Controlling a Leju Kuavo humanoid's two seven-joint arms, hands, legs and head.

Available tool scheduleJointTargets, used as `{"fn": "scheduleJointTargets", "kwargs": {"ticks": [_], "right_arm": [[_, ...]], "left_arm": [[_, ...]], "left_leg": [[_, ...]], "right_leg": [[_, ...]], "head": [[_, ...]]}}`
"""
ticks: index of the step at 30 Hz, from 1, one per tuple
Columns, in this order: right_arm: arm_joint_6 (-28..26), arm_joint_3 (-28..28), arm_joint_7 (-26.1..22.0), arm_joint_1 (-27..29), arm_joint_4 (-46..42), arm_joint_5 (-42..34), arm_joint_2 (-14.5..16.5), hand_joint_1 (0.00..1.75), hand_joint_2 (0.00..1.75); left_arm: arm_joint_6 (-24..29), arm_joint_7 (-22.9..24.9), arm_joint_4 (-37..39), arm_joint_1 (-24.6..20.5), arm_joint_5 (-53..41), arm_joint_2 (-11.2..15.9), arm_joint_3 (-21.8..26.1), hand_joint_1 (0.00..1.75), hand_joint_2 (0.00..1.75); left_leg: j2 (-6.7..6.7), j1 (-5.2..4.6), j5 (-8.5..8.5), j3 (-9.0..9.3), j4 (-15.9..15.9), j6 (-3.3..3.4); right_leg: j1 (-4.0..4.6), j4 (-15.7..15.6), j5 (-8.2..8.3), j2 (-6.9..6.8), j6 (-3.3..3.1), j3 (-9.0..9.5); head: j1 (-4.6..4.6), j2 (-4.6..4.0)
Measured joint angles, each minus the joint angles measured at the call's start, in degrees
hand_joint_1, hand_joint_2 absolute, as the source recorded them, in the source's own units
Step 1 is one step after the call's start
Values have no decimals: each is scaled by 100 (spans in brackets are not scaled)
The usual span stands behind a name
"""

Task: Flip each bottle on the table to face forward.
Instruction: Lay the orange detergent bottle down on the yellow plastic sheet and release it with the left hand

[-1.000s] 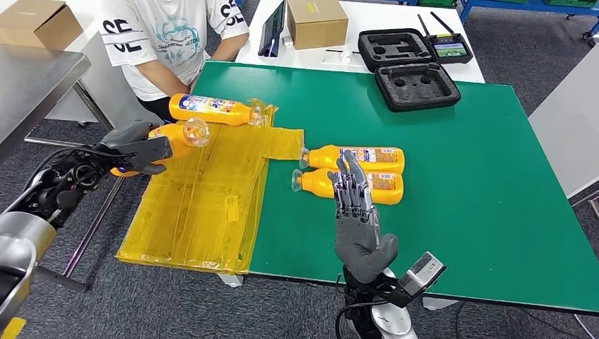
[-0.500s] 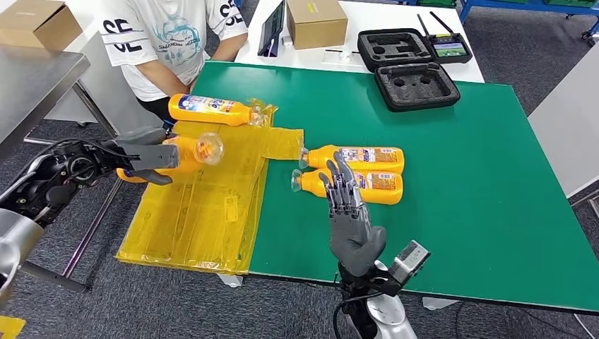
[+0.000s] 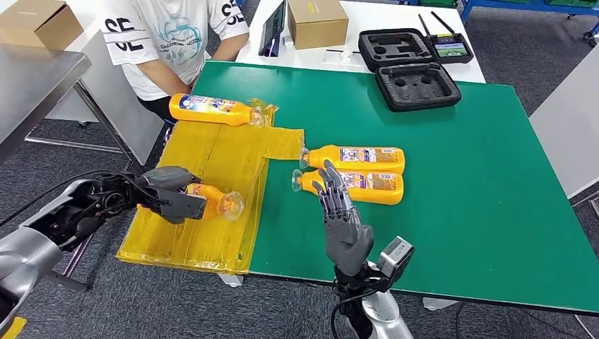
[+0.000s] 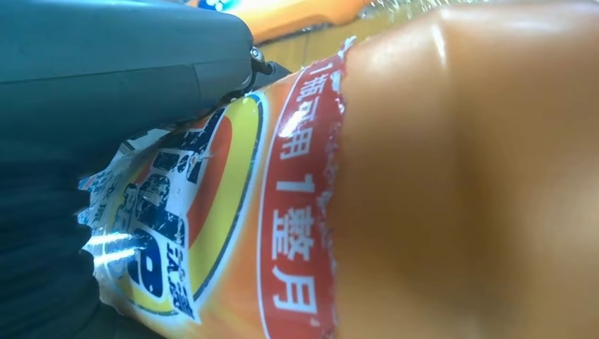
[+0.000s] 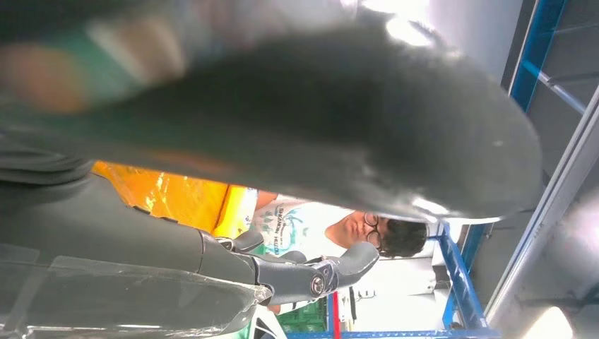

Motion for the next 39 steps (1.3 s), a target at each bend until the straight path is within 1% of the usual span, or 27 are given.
{"fn": "scheduleJointTargets", "kwargs": {"ticks": [7, 12, 18, 24, 34, 36, 37, 39], "right_arm": [[37, -27, 1, 6, 52, -2, 1, 0, 0], [78, -34, 20, -25, 93, 2, 1, 0, 0], [93, -32, 29, -175, 222, -60, 3, 0, 0], [96, -21, 39, -276, 322, -81, 9, 0, 0], [96, -12, 44, -315, 408, -81, 9, 0, 0], [96, -10, 44, -317, 420, -81, 9, 0, 0], [96, -8, 44, -320, 424, -81, 9, 0, 0], [96, 0, 44, -330, 432, -81, 9, 0, 0]], "left_arm": [[144, 7, -3, 182, -69, -1, -134, 164, 175], [352, 76, 1, 258, -355, -43, -189, 164, 175], [816, 243, 196, 447, -1033, -175, -230, 166, 175], [1145, 238, 488, 543, -1343, -343, -212, 166, 175], [1202, 233, 693, 553, -1427, -457, -170, 166, 175], [1201, 233, 710, 553, -1431, -466, -164, 164, 175], [1197, 232, 715, 554, -1446, -469, -161, 160, 175], [1187, 231, 724, 554, -1500, -476, -159, 145, 175]], "left_leg": [[2, 0, 0, 0, 0, 0], [2, 0, 0, 1, 0, 0], [4, 0, 0, 2, 0, -1], [-2, 0, 0, 12, -1, -1], [-16, 0, 14, 25, -4, -20], [-16, 0, 16, 27, -4, -20], [-16, 0, 16, 28, -4, -20], [-16, 0, 16, 30, -4, -20]], "right_leg": [[-1, 0, 0, 1, 0, -1], [-1, 0, 0, 1, 0, 0], [0, 0, 1, 1, -1, 0], [-1, 0, 0, -2, -2, 13], [0, 0, 10, -10, -21, 27], [0, 0, 11, -10, -21, 29], [0, 0, 11, -10, -21, 31], [0, 0, 11, -10, -21, 33]], "head": [[1, 1], [0, 0], [1, 1], [-1, 0], [-1, -1], [-1, 0], [-2, 0], [-2, 1]]}}
